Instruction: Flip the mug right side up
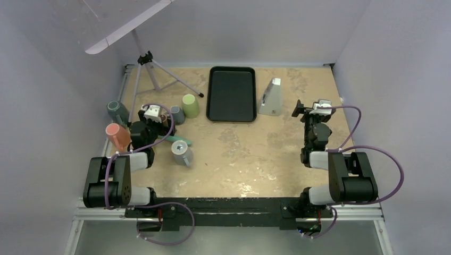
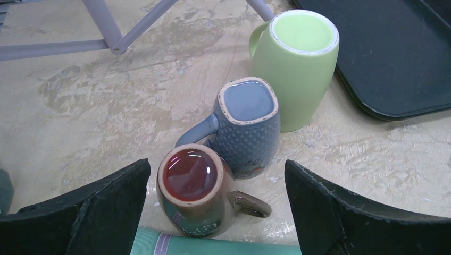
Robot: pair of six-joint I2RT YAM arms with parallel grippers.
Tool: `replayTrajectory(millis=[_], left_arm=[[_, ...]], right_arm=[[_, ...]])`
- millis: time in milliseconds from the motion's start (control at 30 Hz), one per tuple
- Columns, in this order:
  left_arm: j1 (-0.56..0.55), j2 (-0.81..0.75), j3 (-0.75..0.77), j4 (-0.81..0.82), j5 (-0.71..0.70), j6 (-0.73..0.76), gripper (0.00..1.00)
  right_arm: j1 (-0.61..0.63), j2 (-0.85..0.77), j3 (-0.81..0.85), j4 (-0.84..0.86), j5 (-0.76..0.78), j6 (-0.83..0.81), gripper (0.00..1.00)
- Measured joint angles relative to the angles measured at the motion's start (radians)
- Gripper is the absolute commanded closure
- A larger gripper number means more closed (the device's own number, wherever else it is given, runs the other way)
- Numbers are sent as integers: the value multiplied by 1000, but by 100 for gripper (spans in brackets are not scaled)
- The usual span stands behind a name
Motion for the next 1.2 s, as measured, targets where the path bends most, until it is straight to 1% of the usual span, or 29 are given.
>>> replayTrajectory(millis=[200,267,367,400,467,533,600,633,667,700,767,833,867,933,1000,1100,1200], left_arm=[[0,0,0,1,2,0,0],[0,0,0,1,5,0,0],[0,-3,2,-4,5,-1,0],[2,-12,14,-43,5,-3,0],[10,-37,95,-205,18,-8,0],[22,-41,258,-439,81,25,0],[27,-29,490,-689,191,96,0],[26,-27,628,-834,272,160,0],[24,-27,718,-950,331,225,1],[18,-26,837,-1118,404,328,2],[-13,-10,1066,-1487,517,581,4],[-77,16,1244,-1804,563,819,5],[-111,24,1289,-1897,568,898,5],[-202,29,1327,-2077,547,1063,4],[-275,19,1293,-2195,497,1172,3],[-386,-13,1165,-2292,373,1268,5],[-541,-35,1021,-2304,239,1318,14]], right_arm=[[0,-1,0,-1,-8,0,1],[0,-18,1,-28,-8,0,1],[0,-93,42,-159,-8,0,1],[0,-124,69,-207,-18,0,1],[0,-183,121,-280,-34,-1,1],[0,-236,168,-339,-66,-4,1],[0,-280,222,-406,-112,-5,1],[0,-297,256,-441,-141,-5,1],[0,-306,277,-462,-161,-5,1],[0,-317,303,-497,-190,-5,1],[0,-336,343,-567,-250,-4,1],[0,-356,366,-633,-309,-1,1],[2,-369,371,-666,-342,3,1],[19,-397,373,-732,-391,8,1],[55,-419,375,-790,-417,6,1],[122,-437,382,-855,-425,-7,1],[188,-444,383,-892,-424,-17,1]])
